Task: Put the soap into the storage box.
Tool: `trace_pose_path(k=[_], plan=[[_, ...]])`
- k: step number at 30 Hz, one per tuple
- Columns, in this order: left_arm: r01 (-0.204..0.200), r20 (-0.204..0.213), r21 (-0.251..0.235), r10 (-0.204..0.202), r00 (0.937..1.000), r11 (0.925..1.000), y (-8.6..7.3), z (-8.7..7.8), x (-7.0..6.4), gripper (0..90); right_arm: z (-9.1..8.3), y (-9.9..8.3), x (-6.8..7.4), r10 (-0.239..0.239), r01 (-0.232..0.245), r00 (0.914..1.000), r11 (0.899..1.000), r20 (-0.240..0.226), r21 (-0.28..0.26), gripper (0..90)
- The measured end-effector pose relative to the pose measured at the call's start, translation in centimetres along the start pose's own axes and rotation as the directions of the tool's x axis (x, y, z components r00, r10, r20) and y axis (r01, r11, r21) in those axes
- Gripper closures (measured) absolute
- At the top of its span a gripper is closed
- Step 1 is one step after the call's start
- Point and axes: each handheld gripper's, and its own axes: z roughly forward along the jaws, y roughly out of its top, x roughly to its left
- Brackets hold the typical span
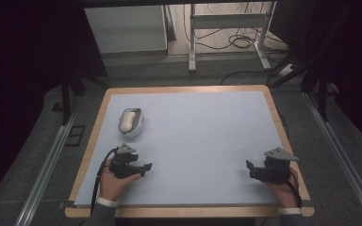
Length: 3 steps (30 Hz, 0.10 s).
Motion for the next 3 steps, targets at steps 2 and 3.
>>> trace_pose_path(k=[2, 3], plan=[[0.003, -0.004, 0.000, -0.003, 1.0000, 1.0000, -0.06, -0.11, 0.17, 27.8, -0.01, 0.08, 0.19, -0.007, 0.007, 1.0000, 1.000, -0.005, -0.006, 6.4], [0.008, 0.000, 0.001, -0.008, 1.0000, 1.0000, -0.04, -0.16, 0.23, 27.7, 0.00, 0.15, 0.28, -0.011, 0.011, 0.9999, 1.000, -0.011, -0.011, 6.4]])
